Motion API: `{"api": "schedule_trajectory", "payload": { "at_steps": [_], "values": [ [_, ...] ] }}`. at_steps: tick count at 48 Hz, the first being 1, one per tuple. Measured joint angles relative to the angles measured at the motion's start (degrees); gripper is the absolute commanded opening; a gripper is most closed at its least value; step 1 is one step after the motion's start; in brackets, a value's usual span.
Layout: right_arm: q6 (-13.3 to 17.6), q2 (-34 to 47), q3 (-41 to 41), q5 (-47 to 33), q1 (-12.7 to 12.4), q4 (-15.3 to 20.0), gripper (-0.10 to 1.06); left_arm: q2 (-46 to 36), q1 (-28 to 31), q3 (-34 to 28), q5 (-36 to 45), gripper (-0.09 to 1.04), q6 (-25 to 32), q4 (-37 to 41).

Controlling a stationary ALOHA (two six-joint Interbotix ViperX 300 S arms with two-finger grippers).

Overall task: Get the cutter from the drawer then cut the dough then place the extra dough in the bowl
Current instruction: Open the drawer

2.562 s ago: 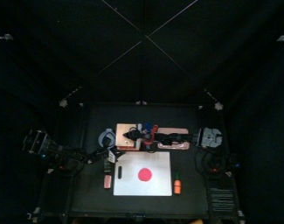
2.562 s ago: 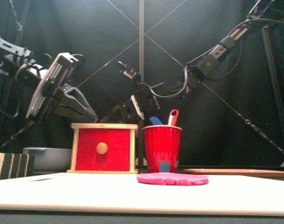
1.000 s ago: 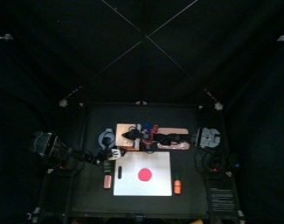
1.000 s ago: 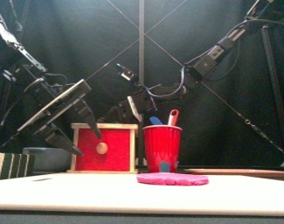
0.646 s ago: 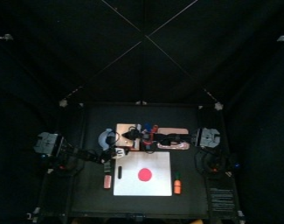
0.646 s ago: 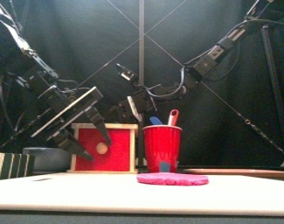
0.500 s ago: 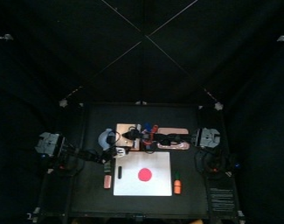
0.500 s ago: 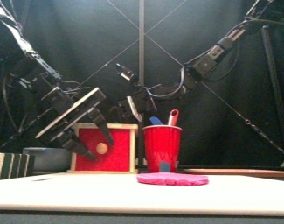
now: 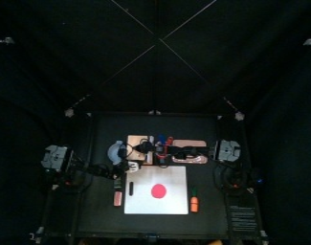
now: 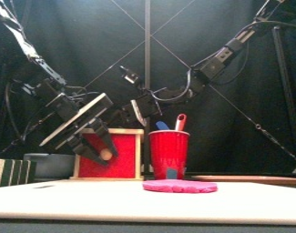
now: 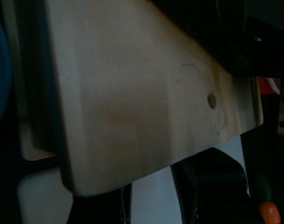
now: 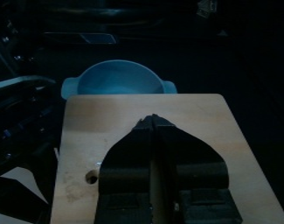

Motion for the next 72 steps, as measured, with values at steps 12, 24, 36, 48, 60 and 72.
{"api": "schedule_trajectory", "payload": {
  "at_steps": [12, 24, 36, 48, 60, 72],
  "values": [
    [0.00, 0.09, -0.09, 0.09, 0.00, 0.09, 0.04, -0.18, -3.25, 0.09, 1.41, 0.51, 0.00, -0.53],
    [0.00, 0.26, -0.09, 0.35, 0.00, 0.18, 0.04, -0.44, -6.50, -0.09, 2.90, 0.51, -0.09, -1.76],
    [0.00, 0.35, -0.26, 0.44, 0.00, 0.18, 0.04, -0.44, -9.40, -0.18, 3.34, 0.51, 0.00, -3.16],
    [0.00, 0.35, -0.18, 0.62, 0.00, 0.18, 0.04, -0.44, -11.43, -0.35, 3.78, 0.51, 0.00, -4.83],
    [0.00, 0.35, -0.18, 0.62, 0.09, 0.18, 0.04, -0.35, -13.18, -0.53, 3.87, 0.51, 0.00, -5.63],
    [0.00, 0.35, -0.26, 0.62, 0.00, 0.18, 0.04, -0.44, -13.80, -0.70, 3.96, 0.51, -0.09, -6.15]
  ]
}}
